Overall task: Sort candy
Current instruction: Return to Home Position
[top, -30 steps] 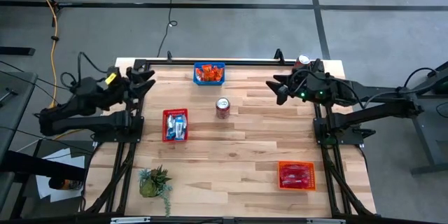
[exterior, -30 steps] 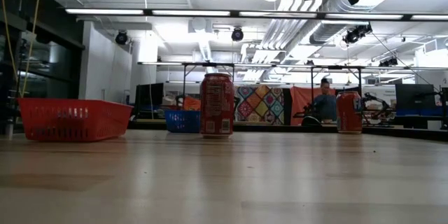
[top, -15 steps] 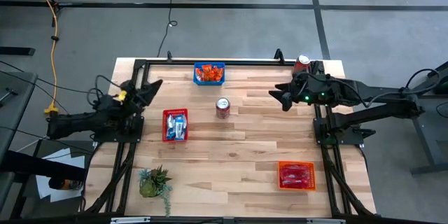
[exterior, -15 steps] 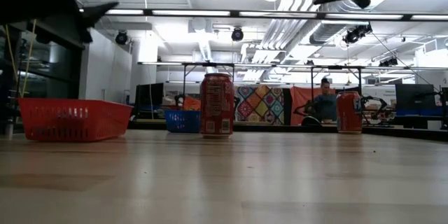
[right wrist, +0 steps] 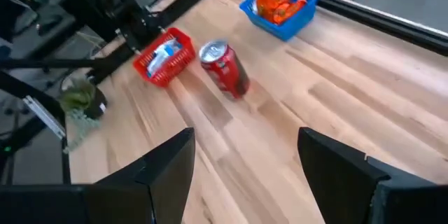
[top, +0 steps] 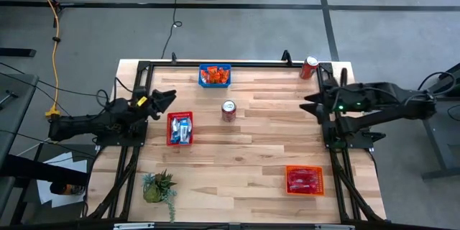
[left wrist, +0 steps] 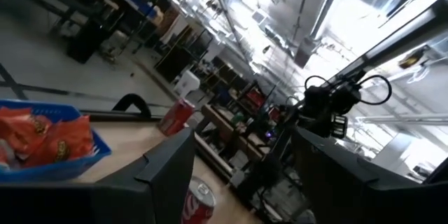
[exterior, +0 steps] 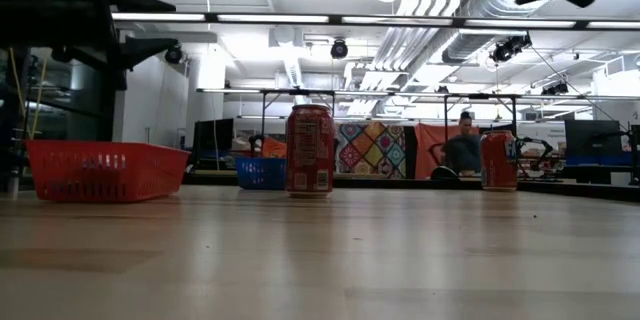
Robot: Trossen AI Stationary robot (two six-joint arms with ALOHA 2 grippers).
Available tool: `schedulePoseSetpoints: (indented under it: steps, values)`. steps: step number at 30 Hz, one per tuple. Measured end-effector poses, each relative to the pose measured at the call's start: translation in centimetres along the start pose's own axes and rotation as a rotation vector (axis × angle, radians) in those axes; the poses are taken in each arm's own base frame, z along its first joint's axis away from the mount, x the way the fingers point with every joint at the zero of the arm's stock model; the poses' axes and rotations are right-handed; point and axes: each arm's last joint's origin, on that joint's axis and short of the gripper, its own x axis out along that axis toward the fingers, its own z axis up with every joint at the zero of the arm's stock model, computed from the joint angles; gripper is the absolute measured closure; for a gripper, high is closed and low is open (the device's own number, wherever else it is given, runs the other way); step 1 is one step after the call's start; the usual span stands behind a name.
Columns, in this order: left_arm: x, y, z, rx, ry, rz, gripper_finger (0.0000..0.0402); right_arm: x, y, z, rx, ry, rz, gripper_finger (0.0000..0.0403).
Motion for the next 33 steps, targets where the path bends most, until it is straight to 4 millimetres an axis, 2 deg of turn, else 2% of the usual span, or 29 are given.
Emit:
schedulePoseSetpoints:
  steps: [4, 6, 8, 13, 16, 17, 22, 26, 33]
  values:
    - [0.0, 0.2, -0.2, 0.005, 0.022, 0.017, 0.0178, -1.0, -1.1, -1.1, -0.011, -0.062, 0.061, 0.0159]
    - [0.0, 0.2, -0.3, 0.005, 0.029, 0.022, 0.0178, -0.4, -1.5, -2.2, 0.001, -0.126, 0.138, 0.0170]
    - [0.0, 0.3, -0.3, 0.008, 0.034, 0.026, 0.0178, 1.0, -2.0, -3.6, 0.014, -0.202, 0.215, 0.0191]
    - [0.0, 0.3, -0.4, 0.009, 0.036, 0.027, 0.0178, 4.6, -2.6, -6.4, -0.045, -0.414, 0.399, 0.0285]
    - [0.0, 0.3, -0.4, 0.009, 0.036, 0.027, 0.0178, 6.0, -3.5, -8.0, -0.052, -0.419, 0.444, 0.0370]
    - [0.0, 0.3, -0.4, 0.009, 0.036, 0.027, 0.0178, 6.4, -3.8, -8.5, -0.050, -0.413, 0.463, 0.0386]
    - [0.0, 0.3, -0.4, 0.009, 0.036, 0.027, 0.0178, 7.6, -4.9, -10.5, -0.031, -0.452, 0.560, 0.0391]
    - [0.0, 0.3, -0.4, 0.009, 0.036, 0.027, 0.0178, 8.6, -5.8, -12.1, -0.068, -0.502, 0.573, 0.0397]
    - [0.0, 0.3, -0.4, 0.010, 0.037, 0.025, 0.0178, 8.6, -6.2, -12.5, -0.210, -0.525, 0.510, 0.0399]
